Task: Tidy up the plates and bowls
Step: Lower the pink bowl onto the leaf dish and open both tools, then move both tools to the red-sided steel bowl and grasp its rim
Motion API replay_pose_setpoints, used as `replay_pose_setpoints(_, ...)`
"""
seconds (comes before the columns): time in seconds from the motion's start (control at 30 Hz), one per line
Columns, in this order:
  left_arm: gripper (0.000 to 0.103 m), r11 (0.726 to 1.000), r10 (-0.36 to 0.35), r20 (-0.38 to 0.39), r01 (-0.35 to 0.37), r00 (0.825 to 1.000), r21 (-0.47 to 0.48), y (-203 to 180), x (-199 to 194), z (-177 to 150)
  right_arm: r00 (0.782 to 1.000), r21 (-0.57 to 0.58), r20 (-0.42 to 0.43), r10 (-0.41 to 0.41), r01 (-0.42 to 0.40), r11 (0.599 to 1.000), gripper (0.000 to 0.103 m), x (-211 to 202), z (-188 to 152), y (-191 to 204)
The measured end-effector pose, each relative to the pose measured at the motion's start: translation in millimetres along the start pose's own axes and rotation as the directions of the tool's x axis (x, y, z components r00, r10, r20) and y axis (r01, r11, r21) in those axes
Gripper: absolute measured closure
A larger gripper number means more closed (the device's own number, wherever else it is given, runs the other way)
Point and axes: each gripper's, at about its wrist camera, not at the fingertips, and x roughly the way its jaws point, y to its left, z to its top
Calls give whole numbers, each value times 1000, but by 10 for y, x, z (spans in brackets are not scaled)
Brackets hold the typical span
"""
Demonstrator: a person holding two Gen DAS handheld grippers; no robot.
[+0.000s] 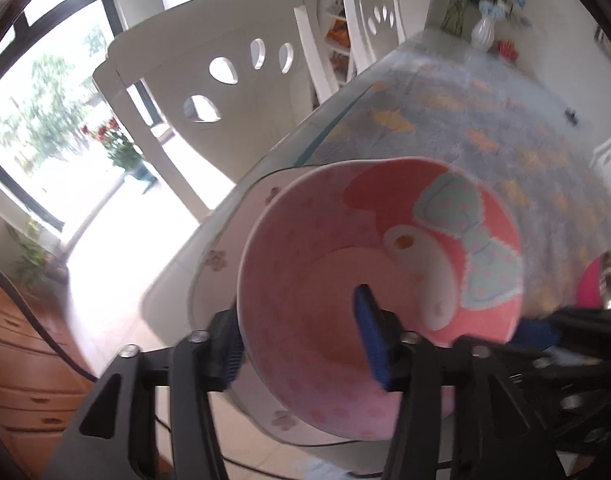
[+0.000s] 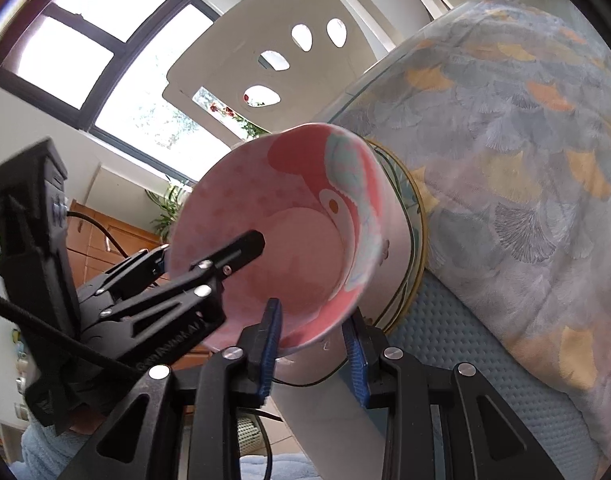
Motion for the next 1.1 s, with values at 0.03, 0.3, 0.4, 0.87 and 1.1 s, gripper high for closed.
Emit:
replay_pose_setpoints(0.03, 43, 1000, 13, 0, -13, 1000, 8, 10, -17, -3, 1000, 5, 2, -5, 5, 1000, 62, -26, -11, -17)
replay_pose_setpoints(0.3, 40, 999, -8, 20, 9, 1000, -45, 161, -353, 87, 999, 131, 50, -4, -2, 991, 44, -423, -227, -382)
replay_pose_setpoints(0.4, 40, 992, -113, 29, 111, 993, 51, -44, -562, 47, 993, 195, 114, 8, -31, 980, 44, -694, -406, -568)
replay_pose_setpoints(0.87, 40, 692, -486, -142, 479, 862, 539, -2141, -764, -143, 871, 488, 404, -281, 56, 871, 43, -2046, -1630, -1194)
replay_pose_setpoints(1.1, 40, 609, -533, -244, 568, 810, 555, -2746, -577, -44, 870, 658, 394, -297, -41, 752, 43, -2178, -2181, -1543)
